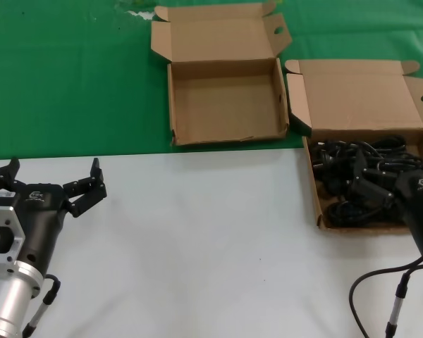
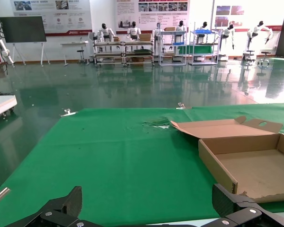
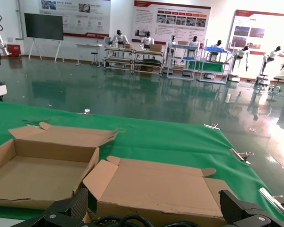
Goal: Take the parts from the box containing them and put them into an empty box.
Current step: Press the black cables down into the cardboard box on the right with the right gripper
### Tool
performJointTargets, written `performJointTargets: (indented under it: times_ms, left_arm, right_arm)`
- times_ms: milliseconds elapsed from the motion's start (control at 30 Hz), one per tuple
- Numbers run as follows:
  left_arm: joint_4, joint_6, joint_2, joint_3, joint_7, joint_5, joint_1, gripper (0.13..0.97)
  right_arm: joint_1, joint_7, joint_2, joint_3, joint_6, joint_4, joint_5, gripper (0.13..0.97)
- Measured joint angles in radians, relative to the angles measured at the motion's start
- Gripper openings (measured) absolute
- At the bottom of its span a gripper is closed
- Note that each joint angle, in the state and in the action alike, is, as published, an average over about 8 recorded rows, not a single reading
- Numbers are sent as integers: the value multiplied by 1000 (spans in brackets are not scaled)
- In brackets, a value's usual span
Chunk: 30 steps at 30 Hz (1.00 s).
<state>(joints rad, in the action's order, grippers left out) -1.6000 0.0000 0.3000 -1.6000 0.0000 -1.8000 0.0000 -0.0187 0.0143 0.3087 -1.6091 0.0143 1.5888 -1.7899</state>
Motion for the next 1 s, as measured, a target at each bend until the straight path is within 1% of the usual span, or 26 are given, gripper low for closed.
performJointTargets:
  times_ms: [1000]
  left_arm:
    - [0,0,0,0,0,0,0,956]
  right_arm:
    - [0,0,0,0,0,0,0,966]
